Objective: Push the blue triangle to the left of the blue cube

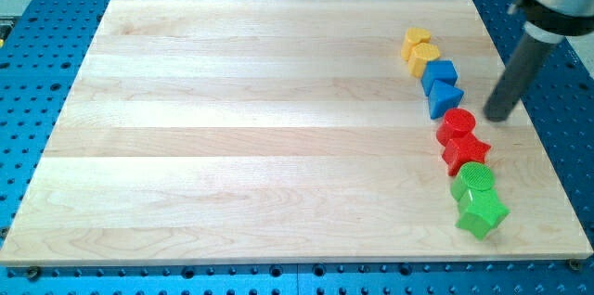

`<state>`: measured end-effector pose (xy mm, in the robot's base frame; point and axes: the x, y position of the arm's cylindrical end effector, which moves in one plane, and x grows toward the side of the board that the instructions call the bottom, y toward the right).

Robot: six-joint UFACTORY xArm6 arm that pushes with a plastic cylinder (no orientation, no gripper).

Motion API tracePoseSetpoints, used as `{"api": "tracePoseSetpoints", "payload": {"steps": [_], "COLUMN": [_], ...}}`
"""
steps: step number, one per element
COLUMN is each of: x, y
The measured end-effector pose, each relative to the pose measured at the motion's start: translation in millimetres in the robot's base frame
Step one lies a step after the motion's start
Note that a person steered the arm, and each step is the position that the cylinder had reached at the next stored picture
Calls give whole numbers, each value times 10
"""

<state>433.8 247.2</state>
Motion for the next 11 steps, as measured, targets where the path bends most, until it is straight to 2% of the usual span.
{"api": "tracePoseSetpoints", "payload": {"steps": [3,4,7,8,9,10,11], "x": [-129,66,-68,-267,-446,-421,-314], "y": [-1122,-906,-2244,-2178,-1777,-1773,-2044]}}
